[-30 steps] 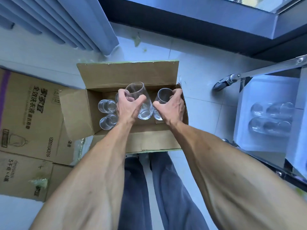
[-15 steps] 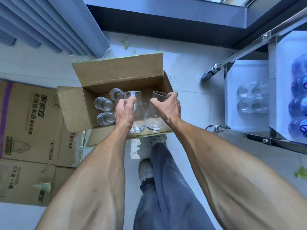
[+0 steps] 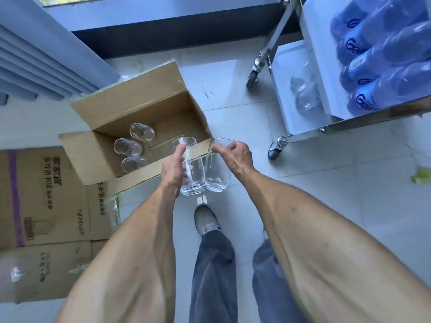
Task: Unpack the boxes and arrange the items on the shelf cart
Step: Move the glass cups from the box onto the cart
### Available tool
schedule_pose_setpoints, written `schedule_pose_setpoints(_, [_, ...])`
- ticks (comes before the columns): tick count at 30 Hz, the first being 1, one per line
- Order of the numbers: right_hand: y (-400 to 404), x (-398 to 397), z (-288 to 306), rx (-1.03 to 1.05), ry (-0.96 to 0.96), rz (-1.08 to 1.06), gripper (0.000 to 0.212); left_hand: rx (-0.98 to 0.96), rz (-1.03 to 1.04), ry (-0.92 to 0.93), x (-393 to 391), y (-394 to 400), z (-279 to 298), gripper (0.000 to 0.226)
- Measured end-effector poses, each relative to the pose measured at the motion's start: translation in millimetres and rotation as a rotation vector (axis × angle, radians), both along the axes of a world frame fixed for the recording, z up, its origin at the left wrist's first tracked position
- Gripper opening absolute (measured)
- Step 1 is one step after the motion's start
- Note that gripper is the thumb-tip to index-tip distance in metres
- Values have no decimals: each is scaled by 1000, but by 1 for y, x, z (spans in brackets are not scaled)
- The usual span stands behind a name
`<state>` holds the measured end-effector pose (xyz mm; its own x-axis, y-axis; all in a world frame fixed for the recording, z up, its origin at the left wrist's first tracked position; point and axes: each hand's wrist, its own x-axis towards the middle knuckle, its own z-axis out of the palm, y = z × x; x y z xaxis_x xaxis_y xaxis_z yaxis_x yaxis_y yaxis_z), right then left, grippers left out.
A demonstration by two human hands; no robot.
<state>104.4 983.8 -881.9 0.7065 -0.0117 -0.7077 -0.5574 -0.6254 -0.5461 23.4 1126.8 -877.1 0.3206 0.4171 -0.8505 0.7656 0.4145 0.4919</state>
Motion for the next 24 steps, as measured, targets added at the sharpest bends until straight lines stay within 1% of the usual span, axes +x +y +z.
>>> schedule_pose_setpoints(2, [-30,-1,1,-46,-6,16,46,44,-74,-9,4,-34,3,52])
schedule_pose_setpoints(5, [-81,-2,4,-111,-31,5,54,80,-153,-25,9,-91,6,64])
schedule_pose_setpoints(8, [-142,1,11,-127,-38,-15,63,136,-213,47,20,-155,11,77])
schedule_pose_setpoints(10, [-190,3,16,-136,-56,-28,60,211,-252,100,26,-206,13,86])
schedule_pose_setpoints(12, [-239,9,21,-176,-94,-18,59,276,-251,96,32,-261,16,84])
schedule_pose_setpoints(16, [-341,19,30,-264,-185,45,69,415,-343,135,49,-374,25,86])
schedule_pose_setpoints(18, [-390,23,33,-249,-219,40,70,447,-343,121,57,-421,31,81])
schedule_pose_setpoints(20, [-437,31,36,-220,-215,25,69,460,-336,83,68,-461,32,73])
schedule_pose_setpoints(24, [-511,45,33,-206,-209,-26,73,543,-332,27,91,-516,24,67])
